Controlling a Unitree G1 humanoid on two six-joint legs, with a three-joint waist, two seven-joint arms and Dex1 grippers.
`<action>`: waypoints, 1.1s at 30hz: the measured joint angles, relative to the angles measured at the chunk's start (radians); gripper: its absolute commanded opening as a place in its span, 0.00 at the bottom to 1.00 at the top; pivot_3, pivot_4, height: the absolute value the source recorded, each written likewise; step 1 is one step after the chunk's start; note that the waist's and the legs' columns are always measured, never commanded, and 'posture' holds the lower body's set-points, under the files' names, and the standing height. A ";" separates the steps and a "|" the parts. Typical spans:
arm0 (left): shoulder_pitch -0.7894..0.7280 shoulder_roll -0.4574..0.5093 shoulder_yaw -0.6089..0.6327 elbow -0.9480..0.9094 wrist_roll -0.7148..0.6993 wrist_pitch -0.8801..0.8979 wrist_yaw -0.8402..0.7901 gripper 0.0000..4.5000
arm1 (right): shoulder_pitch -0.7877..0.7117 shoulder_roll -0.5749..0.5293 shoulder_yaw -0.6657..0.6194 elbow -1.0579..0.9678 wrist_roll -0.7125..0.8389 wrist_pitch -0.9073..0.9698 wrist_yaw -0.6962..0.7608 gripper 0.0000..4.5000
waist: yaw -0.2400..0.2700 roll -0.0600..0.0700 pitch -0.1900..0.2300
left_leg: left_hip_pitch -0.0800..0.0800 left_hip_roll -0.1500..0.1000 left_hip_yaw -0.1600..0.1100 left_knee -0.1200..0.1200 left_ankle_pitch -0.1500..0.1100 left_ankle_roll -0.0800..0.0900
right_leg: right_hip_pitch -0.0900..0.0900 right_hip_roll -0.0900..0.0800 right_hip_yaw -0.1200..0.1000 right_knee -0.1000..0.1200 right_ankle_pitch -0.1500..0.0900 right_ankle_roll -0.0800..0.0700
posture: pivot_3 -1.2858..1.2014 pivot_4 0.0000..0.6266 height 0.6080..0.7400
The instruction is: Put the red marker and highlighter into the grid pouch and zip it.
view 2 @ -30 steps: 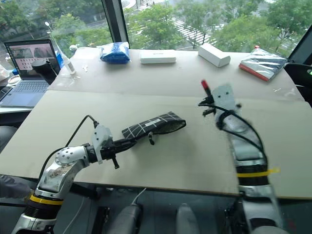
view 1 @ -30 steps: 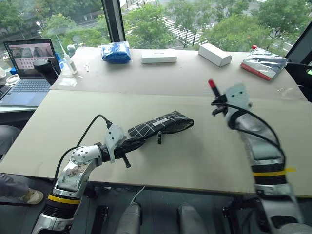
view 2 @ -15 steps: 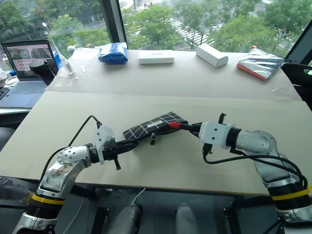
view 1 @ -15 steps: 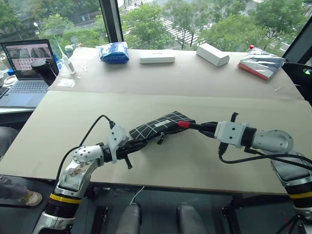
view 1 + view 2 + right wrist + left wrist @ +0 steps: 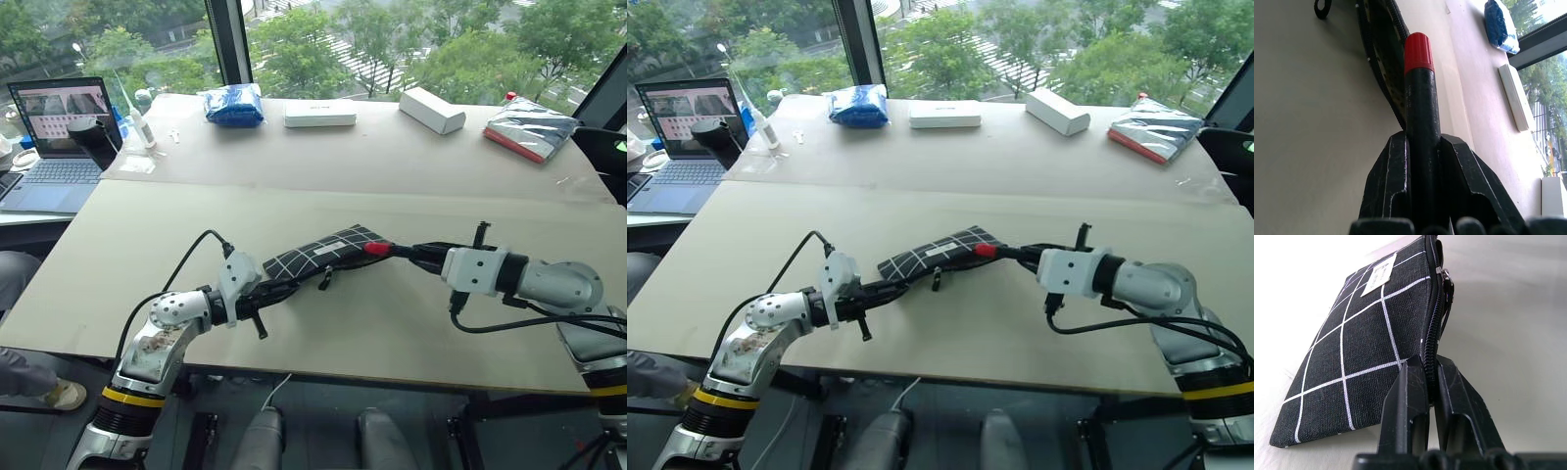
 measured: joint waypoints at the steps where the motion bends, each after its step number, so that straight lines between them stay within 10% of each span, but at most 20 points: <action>1: -0.001 0.000 0.000 0.001 0.000 0.000 -0.001 0.00 | 0.005 0.000 0.000 0.002 -0.001 -0.006 0.000 0.12 | 0.000 0.000 0.000 | 0.000 0.000 0.000 0.000 0.000 0.000 | 0.000 0.000 0.000 0.000 0.000 0.000 | 0.52 0.24 1.00; 33: -0.003 -0.011 -0.036 0.007 0.000 -0.003 -0.027 0.00 | -0.173 0.183 0.217 0.135 -0.207 -0.166 -0.003 0.12 | -0.003 0.000 0.000 | 0.000 0.000 0.000 0.000 0.000 0.000 | 0.000 0.000 0.000 0.000 0.001 -0.002 | 0.52 0.24 1.00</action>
